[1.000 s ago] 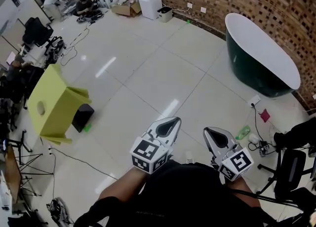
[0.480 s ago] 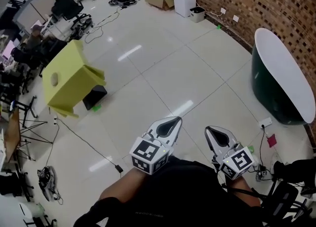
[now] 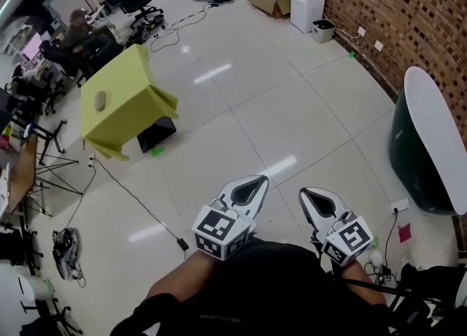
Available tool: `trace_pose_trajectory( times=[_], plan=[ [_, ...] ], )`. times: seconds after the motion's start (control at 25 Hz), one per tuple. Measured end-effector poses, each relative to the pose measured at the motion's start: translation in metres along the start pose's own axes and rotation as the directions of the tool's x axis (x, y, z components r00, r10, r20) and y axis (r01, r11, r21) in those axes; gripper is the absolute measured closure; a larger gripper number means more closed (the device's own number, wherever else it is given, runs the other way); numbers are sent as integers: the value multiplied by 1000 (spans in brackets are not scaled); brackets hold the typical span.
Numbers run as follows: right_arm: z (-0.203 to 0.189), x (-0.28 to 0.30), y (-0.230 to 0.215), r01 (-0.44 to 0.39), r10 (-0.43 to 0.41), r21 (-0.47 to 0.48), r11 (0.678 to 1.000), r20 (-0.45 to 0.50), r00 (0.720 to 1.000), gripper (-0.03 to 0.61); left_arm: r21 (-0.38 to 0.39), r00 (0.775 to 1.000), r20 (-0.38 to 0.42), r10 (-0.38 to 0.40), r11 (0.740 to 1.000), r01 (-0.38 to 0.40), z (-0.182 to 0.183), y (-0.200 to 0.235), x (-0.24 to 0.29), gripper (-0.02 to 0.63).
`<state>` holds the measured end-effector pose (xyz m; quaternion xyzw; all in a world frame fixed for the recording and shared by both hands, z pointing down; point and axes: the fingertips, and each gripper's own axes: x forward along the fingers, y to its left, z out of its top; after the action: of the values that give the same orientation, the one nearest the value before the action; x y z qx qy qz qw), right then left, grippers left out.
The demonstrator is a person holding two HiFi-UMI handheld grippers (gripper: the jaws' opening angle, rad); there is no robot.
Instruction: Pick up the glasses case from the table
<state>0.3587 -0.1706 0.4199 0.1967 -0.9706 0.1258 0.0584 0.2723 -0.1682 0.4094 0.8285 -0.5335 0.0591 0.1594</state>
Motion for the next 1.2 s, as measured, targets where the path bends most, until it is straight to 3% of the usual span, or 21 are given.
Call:
trace_pose_trajectory(
  times=[0.24, 0.64, 0.84, 1.0, 1.2],
  plan=[
    [11, 67, 40, -57, 57, -50, 997, -18, 998, 577, -1, 998, 52, 42, 999, -42, 10, 65, -40, 611],
    [32, 200, 121, -206, 201, -114, 972, -51, 978, 577, -67, 974, 119, 194, 980, -187, 14, 187, -139, 611],
    [26, 261, 172, -309, 300, -128, 942, -87, 950, 577, -127, 941, 135, 310, 947, -294, 5, 245, -200, 611],
    [19, 294, 205, -393, 375, -145, 908, -140, 917, 577, -194, 899, 135, 417, 901, -389, -8, 285, -242, 611],
    [5, 330, 225, -468, 441, -122, 876, -193, 876, 576, -258, 856, 142, 497, 853, -453, -28, 309, -273, 611]
  ],
)
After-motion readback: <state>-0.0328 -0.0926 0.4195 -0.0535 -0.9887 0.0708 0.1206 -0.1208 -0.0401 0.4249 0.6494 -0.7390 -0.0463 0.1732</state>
